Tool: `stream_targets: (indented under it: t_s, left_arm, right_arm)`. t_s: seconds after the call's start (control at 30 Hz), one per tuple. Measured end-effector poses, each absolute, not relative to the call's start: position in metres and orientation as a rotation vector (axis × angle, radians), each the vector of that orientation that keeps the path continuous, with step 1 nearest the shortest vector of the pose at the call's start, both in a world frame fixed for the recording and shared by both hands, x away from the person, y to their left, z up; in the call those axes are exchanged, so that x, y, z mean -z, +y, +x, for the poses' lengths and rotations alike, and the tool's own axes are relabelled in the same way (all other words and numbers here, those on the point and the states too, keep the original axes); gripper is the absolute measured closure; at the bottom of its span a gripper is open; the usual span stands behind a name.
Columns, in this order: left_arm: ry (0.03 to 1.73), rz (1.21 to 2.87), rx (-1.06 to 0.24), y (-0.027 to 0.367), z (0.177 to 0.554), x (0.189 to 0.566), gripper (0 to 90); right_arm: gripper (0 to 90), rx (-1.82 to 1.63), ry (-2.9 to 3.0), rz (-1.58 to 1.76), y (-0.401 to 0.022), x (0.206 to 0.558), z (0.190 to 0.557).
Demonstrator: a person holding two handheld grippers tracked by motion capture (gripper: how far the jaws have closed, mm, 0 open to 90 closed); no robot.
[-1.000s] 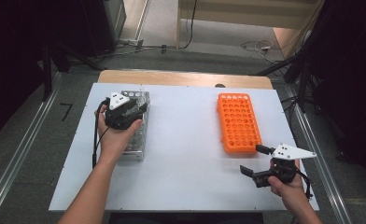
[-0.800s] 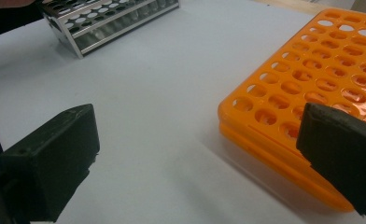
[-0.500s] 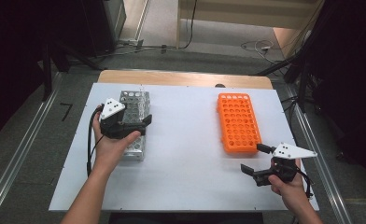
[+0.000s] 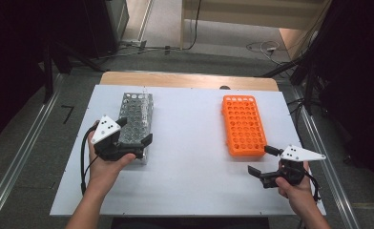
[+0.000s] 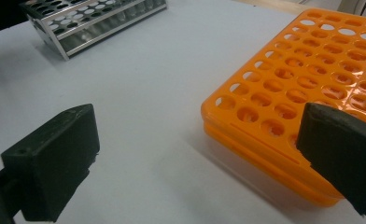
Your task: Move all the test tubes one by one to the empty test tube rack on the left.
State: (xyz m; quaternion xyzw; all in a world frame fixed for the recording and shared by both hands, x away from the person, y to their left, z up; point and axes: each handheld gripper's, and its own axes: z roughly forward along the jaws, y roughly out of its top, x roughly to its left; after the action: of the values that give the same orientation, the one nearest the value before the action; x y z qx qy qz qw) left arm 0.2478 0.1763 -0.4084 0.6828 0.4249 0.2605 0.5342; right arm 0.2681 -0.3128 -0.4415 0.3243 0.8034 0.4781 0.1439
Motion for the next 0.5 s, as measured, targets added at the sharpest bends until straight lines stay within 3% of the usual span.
stream_targets:
  t_s: [0.5]
  left_arm:
    - [0.984, 1.664, -0.595, 0.186, 0.208, 0.434, 0.0]
  right_arm:
    - [0.0, -1.347, 2.286, 0.944, -0.316, 0.445, 0.271]
